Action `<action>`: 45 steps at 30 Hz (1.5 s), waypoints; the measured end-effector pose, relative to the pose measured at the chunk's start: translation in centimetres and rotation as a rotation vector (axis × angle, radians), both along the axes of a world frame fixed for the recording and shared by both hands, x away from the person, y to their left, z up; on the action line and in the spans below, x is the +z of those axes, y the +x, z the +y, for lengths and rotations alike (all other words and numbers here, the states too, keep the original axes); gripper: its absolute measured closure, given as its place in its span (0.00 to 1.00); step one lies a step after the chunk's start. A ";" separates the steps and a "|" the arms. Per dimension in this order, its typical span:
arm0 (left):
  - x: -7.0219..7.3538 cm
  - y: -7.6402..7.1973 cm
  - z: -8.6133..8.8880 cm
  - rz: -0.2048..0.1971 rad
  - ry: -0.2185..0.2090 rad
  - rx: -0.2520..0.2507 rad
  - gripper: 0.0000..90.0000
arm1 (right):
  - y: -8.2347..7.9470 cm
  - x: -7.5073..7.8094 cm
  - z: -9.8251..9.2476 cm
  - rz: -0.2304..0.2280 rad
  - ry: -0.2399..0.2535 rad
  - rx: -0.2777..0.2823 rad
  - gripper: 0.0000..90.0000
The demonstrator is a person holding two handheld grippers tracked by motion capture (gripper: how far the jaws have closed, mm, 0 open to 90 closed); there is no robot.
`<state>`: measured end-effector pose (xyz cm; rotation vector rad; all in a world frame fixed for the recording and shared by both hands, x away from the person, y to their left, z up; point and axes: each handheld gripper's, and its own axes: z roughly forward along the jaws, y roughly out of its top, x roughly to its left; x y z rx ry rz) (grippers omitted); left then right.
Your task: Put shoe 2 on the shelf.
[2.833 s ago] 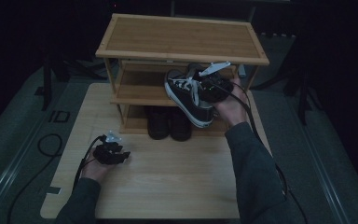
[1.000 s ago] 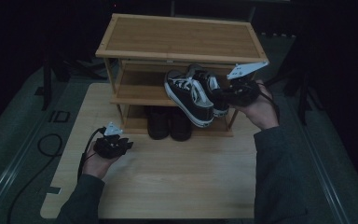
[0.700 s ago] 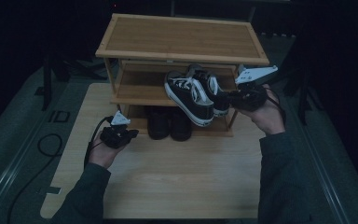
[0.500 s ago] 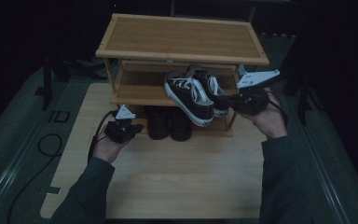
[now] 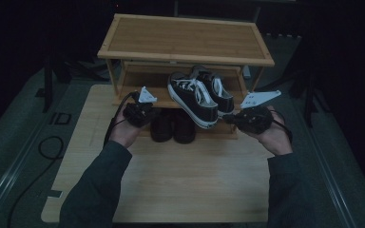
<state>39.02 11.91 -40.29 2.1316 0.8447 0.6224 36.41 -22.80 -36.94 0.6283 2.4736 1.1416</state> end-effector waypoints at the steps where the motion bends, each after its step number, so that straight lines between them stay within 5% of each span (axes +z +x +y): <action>1: 0.2 0.2 -0.2 -0.007 0.003 -0.001 1.00 | -0.1 -0.2 0.0 0.003 0.001 -0.002 0.99; 15: 1.6 3.3 -3.4 -0.029 0.055 0.027 1.00 | -0.4 -2.8 0.3 0.050 -0.005 0.027 0.97; 26: 1.2 4.1 -4.0 -0.032 0.085 0.049 1.00 | -0.4 -3.7 -0.1 0.062 -0.006 0.025 0.97; 37: 1.4 4.7 -4.3 -0.036 0.142 0.093 1.00 | -1.0 -3.3 1.1 0.035 0.015 0.081 0.97; 45: 1.2 5.5 -4.2 -0.023 0.106 0.135 1.00 | -1.6 -2.8 1.6 0.010 0.045 0.122 0.97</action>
